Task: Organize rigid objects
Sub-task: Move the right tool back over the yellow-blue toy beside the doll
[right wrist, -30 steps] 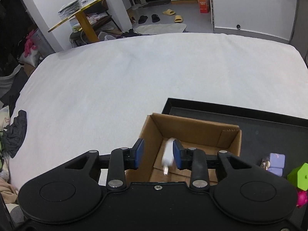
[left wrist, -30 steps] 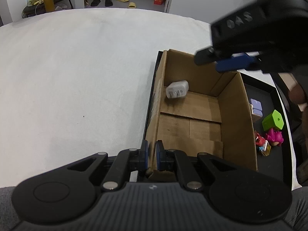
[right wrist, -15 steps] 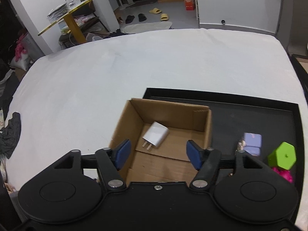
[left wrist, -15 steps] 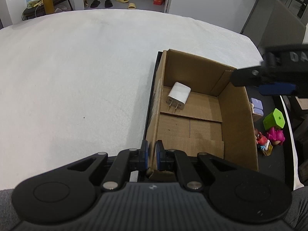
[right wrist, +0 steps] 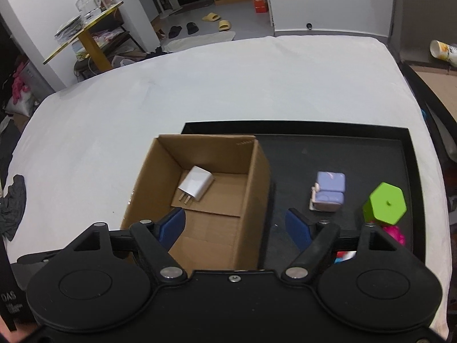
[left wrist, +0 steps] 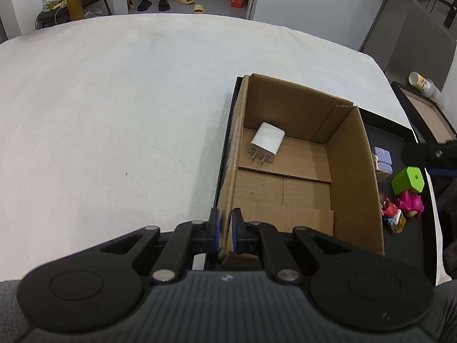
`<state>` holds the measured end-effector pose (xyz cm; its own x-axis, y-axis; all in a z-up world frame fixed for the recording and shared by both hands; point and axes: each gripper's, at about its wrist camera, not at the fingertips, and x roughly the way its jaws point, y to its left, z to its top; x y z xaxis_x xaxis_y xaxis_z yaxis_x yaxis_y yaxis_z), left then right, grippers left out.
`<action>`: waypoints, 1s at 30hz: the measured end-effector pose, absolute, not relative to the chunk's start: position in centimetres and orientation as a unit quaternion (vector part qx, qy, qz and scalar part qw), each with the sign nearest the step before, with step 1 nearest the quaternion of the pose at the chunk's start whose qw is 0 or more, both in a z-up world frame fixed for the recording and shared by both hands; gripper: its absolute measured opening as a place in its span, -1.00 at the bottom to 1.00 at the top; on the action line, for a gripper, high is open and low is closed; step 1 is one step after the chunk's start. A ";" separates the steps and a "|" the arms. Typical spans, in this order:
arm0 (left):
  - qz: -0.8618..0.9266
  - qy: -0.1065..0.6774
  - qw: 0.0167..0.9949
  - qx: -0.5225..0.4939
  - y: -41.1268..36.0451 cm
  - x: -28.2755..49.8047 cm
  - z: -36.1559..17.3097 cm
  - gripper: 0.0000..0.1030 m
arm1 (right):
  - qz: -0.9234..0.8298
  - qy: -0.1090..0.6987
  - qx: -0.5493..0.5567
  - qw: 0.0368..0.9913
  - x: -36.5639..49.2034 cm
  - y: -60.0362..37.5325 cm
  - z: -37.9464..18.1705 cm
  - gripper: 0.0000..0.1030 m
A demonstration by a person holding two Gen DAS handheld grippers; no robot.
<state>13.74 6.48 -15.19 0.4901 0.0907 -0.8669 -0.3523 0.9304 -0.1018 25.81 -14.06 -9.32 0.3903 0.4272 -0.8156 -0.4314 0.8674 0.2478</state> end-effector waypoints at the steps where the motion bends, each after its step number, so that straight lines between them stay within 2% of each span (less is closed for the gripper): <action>1: 0.130 0.488 0.853 -0.133 6.5 13.7 -15.2 -0.86 | 0.256 0.488 -0.002 0.834 25.8 -14.4 -9.3 0.49; 15: 0.135 0.486 0.854 -0.126 6.2 13.7 -15.0 -0.86 | 0.222 0.497 0.025 0.838 26.6 -19.4 -10.5 0.47; 23: 0.136 0.486 0.854 -0.124 6.2 13.6 -15.0 -0.86 | 0.208 0.513 0.009 0.833 27.6 -21.2 -12.0 0.29; 30: 0.137 0.485 0.854 -0.128 6.3 13.6 -15.0 -0.86 | 0.206 0.537 0.005 0.818 28.7 -21.9 -13.9 0.28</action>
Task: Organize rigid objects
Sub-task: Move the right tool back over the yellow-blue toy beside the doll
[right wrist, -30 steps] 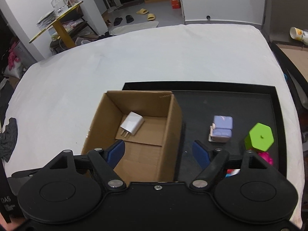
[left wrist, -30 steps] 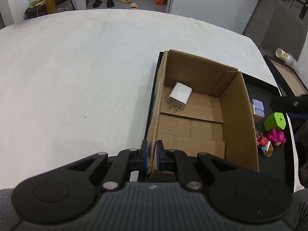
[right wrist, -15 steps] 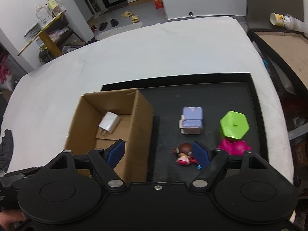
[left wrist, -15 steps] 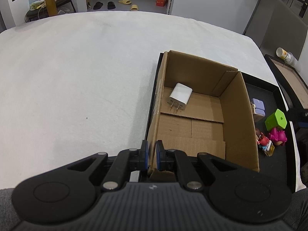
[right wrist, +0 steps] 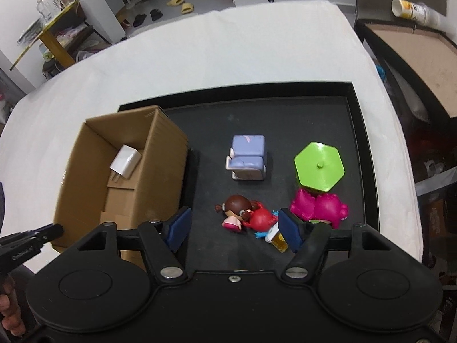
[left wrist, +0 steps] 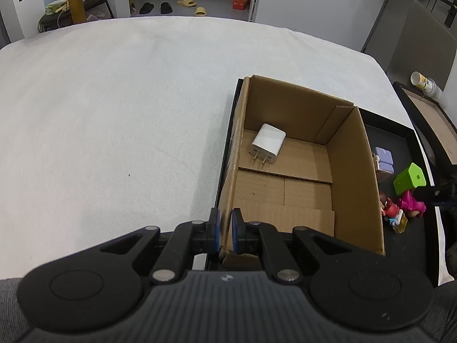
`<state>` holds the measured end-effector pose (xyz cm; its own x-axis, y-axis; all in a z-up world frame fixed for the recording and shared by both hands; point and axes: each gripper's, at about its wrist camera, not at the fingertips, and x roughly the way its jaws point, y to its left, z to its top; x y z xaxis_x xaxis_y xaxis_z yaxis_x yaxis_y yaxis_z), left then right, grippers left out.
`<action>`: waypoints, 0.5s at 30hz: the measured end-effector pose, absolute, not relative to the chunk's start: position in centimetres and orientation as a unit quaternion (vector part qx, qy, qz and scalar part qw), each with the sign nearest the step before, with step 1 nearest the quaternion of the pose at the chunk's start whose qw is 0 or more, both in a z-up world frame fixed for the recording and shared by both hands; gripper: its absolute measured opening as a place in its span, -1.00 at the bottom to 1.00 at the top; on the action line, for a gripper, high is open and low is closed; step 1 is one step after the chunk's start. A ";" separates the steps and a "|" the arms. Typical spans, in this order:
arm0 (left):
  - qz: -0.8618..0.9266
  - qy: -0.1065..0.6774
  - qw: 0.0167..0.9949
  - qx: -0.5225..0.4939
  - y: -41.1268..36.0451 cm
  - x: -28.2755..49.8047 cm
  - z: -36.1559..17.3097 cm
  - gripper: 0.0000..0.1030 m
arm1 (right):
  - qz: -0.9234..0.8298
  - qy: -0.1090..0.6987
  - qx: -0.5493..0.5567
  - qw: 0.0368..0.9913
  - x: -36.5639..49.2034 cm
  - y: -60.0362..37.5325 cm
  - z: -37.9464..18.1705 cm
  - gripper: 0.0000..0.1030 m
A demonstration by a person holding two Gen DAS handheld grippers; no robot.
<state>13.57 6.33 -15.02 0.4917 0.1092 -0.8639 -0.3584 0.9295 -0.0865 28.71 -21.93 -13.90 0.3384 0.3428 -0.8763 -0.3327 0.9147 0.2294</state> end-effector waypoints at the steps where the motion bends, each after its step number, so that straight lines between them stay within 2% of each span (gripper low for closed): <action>1: 0.137 0.485 0.854 -0.129 6.3 13.6 -15.0 -0.86 | 0.207 0.540 0.004 0.816 28.9 -22.0 -14.2 0.28; 15: 0.138 0.485 0.854 -0.130 6.4 13.5 -15.0 -0.86 | 0.210 0.576 -0.027 0.789 30.5 -21.9 -18.0 0.30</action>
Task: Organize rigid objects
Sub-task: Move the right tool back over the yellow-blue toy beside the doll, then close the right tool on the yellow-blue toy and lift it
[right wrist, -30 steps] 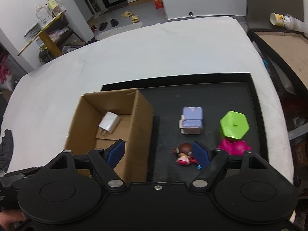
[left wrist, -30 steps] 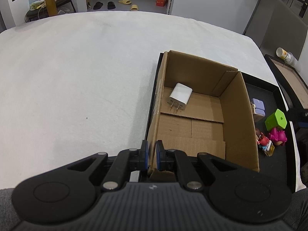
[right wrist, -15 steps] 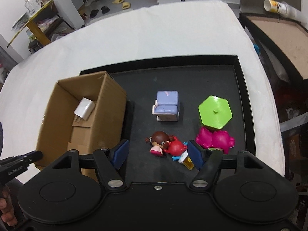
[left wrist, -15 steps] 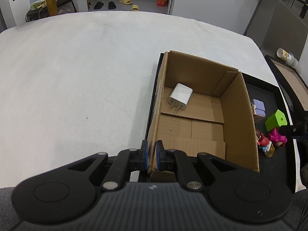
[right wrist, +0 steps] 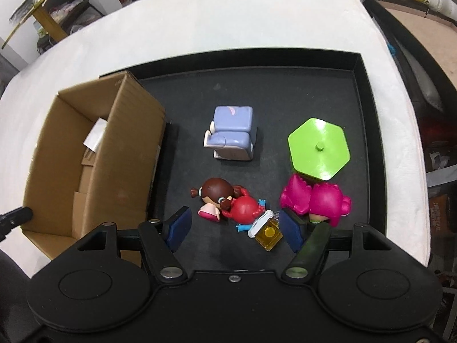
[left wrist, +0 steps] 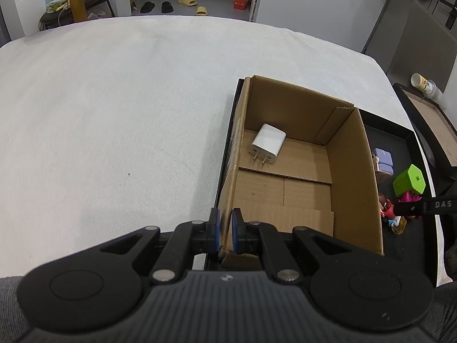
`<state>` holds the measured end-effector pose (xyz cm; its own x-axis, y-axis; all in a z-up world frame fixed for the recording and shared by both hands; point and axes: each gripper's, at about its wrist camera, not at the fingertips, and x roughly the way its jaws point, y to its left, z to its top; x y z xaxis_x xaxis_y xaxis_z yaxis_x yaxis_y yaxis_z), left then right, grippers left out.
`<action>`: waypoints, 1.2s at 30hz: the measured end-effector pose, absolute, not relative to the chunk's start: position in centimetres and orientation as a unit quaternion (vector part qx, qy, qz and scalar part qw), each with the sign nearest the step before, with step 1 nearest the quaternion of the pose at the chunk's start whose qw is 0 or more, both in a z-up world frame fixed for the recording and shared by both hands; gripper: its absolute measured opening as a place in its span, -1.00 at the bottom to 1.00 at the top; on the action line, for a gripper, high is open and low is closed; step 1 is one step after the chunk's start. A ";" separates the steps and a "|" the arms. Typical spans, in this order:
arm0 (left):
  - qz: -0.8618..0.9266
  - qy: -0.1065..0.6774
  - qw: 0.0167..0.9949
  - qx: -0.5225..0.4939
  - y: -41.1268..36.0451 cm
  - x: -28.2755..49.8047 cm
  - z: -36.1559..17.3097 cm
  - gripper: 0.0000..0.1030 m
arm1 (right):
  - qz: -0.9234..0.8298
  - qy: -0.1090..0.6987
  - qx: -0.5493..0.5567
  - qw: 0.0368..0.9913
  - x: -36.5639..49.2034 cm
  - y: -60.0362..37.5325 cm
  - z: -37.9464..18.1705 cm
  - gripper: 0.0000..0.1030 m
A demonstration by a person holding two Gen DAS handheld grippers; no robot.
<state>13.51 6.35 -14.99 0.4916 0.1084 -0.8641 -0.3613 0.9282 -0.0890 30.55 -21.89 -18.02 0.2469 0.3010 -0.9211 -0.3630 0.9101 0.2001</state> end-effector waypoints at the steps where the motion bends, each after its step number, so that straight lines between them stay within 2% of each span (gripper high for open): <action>1: 0.138 0.485 0.854 -0.131 6.4 13.5 -15.0 -0.86 | 0.211 0.578 -0.032 0.787 30.6 -21.7 -18.2 0.30; 8: 0.137 0.483 0.855 -0.130 6.3 13.4 -15.0 -0.86 | 0.235 0.570 -0.069 0.784 30.9 -20.8 -19.1 0.37; 26: 0.135 0.481 0.855 -0.138 6.5 13.4 -15.0 -0.85 | 0.253 0.595 -0.119 0.754 30.2 -19.7 -21.2 0.37; 36: 0.135 0.481 0.855 -0.139 6.6 13.4 -15.0 -0.86 | 0.268 0.574 -0.209 0.745 29.9 -17.4 -22.2 0.27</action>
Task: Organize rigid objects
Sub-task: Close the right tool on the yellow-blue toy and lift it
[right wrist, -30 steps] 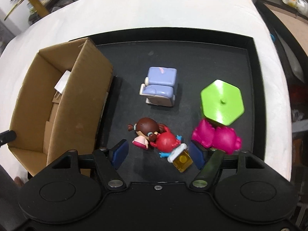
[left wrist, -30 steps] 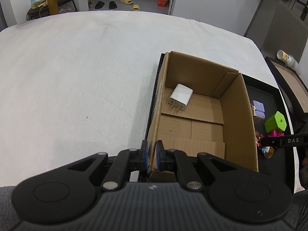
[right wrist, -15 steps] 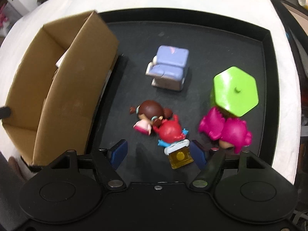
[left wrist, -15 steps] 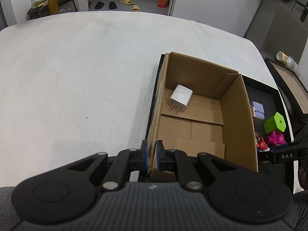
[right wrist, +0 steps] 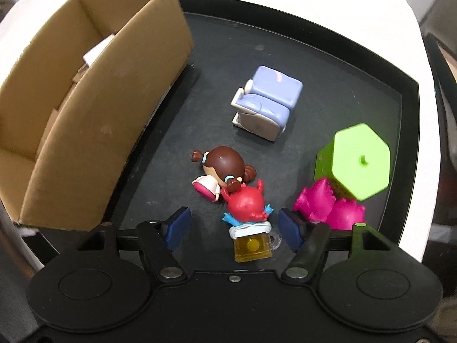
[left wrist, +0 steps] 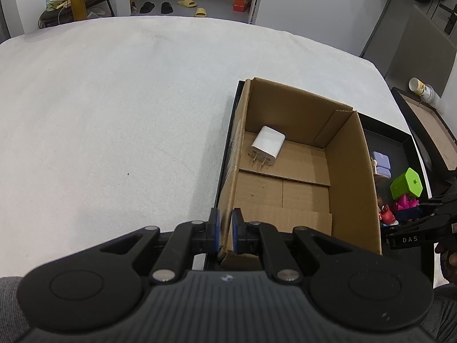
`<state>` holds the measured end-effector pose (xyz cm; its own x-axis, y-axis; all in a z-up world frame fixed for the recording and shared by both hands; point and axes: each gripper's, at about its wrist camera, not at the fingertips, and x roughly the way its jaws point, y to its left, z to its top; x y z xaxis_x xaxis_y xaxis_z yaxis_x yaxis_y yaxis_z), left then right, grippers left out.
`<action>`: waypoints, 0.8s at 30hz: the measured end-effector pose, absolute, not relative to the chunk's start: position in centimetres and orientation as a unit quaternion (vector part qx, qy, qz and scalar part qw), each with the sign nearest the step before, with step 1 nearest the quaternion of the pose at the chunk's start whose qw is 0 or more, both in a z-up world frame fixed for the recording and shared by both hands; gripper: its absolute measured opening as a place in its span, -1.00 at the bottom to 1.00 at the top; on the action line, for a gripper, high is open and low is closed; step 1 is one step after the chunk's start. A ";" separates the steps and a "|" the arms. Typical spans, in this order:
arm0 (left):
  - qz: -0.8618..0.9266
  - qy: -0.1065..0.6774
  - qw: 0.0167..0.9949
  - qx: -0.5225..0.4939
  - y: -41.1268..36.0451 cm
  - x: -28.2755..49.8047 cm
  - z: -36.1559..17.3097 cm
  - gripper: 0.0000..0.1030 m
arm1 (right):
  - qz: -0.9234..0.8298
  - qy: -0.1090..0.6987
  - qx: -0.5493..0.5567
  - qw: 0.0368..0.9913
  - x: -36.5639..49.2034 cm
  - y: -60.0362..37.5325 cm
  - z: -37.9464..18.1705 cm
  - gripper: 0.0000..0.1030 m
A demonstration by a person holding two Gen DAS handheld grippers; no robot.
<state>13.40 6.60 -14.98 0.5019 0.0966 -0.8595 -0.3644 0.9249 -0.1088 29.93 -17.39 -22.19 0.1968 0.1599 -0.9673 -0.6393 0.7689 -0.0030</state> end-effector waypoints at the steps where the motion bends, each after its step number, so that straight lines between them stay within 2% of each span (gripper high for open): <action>1: 0.135 0.480 0.855 -0.140 6.6 13.4 -15.0 -0.86 | 0.270 0.573 -0.215 0.743 29.9 -17.2 -22.2 0.25; 4: 0.135 0.480 0.855 -0.140 6.6 13.4 -15.0 -0.86 | 0.278 0.573 -0.223 0.738 30.1 -16.9 -22.1 0.05; 6: 0.135 0.480 0.855 -0.140 6.6 13.4 -15.0 -0.86 | 0.278 0.573 -0.233 0.735 30.1 -16.8 -22.0 -0.28; 13: 0.134 0.480 0.856 -0.140 6.7 13.4 -14.9 -0.86 | 0.284 0.571 -0.228 0.736 29.6 -17.1 -21.0 -0.29; 24: 0.131 0.477 0.857 -0.144 6.8 13.3 -15.0 -0.86 | 0.287 0.538 -0.194 0.768 28.6 -16.9 -16.5 -0.29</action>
<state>13.35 6.78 -14.98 0.5098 0.0873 -0.8559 -0.3626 0.9240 -0.1217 28.59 -16.85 -16.46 0.2557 0.2323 -0.9384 -0.6497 0.7601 0.0111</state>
